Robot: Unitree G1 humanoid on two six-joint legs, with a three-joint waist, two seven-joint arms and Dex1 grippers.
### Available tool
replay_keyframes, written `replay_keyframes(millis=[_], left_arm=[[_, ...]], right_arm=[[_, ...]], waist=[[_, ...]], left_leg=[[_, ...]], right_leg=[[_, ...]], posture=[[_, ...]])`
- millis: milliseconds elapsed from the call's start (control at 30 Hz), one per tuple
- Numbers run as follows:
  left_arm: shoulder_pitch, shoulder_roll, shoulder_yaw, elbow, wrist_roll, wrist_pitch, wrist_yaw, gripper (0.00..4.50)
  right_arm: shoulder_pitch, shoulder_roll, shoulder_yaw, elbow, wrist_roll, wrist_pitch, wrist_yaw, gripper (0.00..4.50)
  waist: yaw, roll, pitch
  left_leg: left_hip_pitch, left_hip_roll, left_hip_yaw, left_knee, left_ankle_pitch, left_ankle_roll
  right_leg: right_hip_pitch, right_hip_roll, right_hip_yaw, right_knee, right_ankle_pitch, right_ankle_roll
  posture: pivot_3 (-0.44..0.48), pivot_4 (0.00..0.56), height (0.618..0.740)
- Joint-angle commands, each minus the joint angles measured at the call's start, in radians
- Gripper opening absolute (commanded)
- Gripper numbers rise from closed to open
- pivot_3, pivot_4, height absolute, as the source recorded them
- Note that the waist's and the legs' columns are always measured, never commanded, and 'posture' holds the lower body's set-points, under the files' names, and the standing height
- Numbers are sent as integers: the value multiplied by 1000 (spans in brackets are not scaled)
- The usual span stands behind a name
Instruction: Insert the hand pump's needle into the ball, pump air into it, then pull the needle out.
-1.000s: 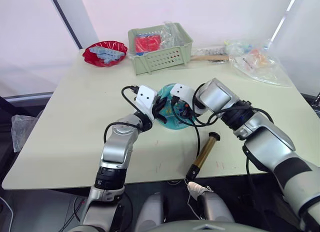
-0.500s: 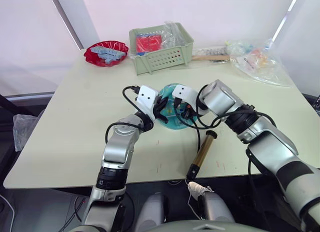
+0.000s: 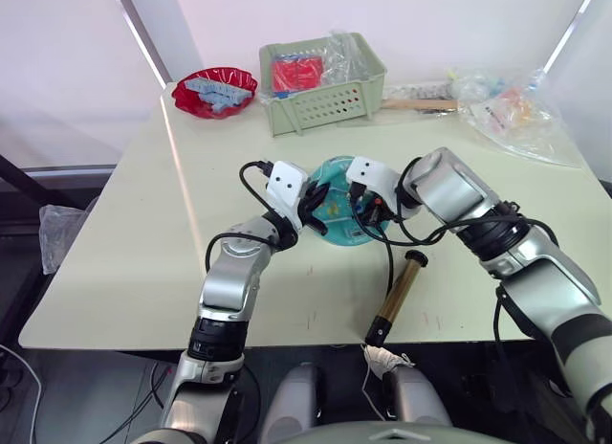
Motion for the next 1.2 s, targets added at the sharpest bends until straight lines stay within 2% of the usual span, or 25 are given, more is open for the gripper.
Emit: replay_keyframes(millis=[33,67,133,400,600,800,1200], left_arm=[[8,-26,-89,53,-13,17,-37,0],[7,-26,-89,56,-13,16,-37,0],[7,-25,-89,59,-13,13,-38,0],[14,-21,-93,58,-16,11,-41,0],[22,-15,-96,47,-18,15,-44,0],[22,-12,-100,47,-21,16,-45,0],[17,-9,-105,54,-22,17,-48,0]], right_arm=[[1,-19,-36,-100,44,3,15,1353],[5,-28,-40,-110,48,5,14,1664],[10,-48,-40,-132,55,0,10,2581],[56,-182,-91,-270,115,-15,21,2581],[113,-218,-158,-361,158,25,-23,2581],[173,-202,-228,-430,200,102,-111,2581],[283,-126,-286,-435,211,68,-289,2581]], waist=[[4,2,1],[6,3,2],[21,4,3],[32,5,3],[32,6,3],[32,6,4],[31,6,4]], left_leg=[[0,0,0,-1,0,0],[-1,0,-1,-1,0,0],[-2,-1,-2,-2,0,0],[-15,-6,-13,-1,3,5],[-15,-6,-18,-1,3,5],[-15,-7,-20,2,3,5],[-13,-11,-22,4,4,5]], right_leg=[[0,0,-1,-1,0,0],[0,0,-1,-2,0,0],[1,-1,-3,-4,0,0],[-2,-4,-15,-12,0,1],[1,-3,-20,-12,0,1],[3,3,-27,-12,0,1],[7,7,-29,-9,1,9]], posture=[[0,150,737],[0,150,737],[0,150,737],[0,150,737],[0,150,737],[0,150,737],[0,150,737]])
